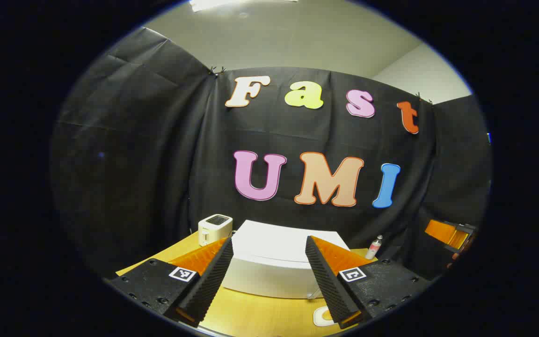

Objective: Open the microwave oven with the left hand, put the food in, and close the microwave oven.

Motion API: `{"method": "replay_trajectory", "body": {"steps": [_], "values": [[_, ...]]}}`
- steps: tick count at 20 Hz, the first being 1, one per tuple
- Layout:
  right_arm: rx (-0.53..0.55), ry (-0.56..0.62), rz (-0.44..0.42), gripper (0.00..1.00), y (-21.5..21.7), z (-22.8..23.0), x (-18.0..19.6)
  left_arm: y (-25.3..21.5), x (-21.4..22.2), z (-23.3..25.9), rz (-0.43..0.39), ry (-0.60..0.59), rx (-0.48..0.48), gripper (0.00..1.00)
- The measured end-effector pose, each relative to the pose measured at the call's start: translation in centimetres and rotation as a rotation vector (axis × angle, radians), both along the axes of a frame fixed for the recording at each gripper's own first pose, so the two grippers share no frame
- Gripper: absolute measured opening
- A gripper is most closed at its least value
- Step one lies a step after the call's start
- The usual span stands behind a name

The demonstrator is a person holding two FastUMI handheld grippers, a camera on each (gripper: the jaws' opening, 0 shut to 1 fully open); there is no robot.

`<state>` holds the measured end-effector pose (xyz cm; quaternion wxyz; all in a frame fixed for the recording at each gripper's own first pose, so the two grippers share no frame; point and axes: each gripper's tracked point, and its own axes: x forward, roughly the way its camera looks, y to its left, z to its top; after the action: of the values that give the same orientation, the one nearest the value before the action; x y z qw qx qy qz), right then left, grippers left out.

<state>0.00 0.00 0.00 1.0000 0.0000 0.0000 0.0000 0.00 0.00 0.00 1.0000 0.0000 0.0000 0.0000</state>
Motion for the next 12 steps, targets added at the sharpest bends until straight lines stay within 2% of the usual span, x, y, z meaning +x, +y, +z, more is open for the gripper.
{"method": "replay_trajectory", "body": {"steps": [1, 4, 5, 7, 8, 12], "values": [[-0.004, 0.005, -0.004, 0.91, 0.3, -0.3, -0.3, -0.1, 0.1, -0.2, -0.016, 0.006, -0.015, 0.95], [-0.010, 0.010, -0.022, 0.91, 1.1, -0.7, -1.0, -0.1, 0.2, -1.1, -0.041, 0.030, -0.066, 0.92], [-0.008, 0.011, -0.023, 0.91, 1.4, -0.9, -1.2, 0.2, 0.4, -1.3, -0.042, 0.042, -0.069, 0.95], [-0.005, 0.012, -0.018, 0.92, 1.9, -0.9, -1.3, 0.5, 0.4, -1.4, -0.045, 0.048, -0.071, 0.92], [-0.004, 0.007, -0.021, 0.91, 1.9, -0.6, -1.4, 0.6, 0.5, -1.5, -0.047, 0.053, -0.068, 0.95], [0.004, -0.013, -0.042, 0.91, 1.1, 0.3, -1.3, 0.5, 0.5, -1.2, -0.044, 0.047, -0.052, 0.95]]}}
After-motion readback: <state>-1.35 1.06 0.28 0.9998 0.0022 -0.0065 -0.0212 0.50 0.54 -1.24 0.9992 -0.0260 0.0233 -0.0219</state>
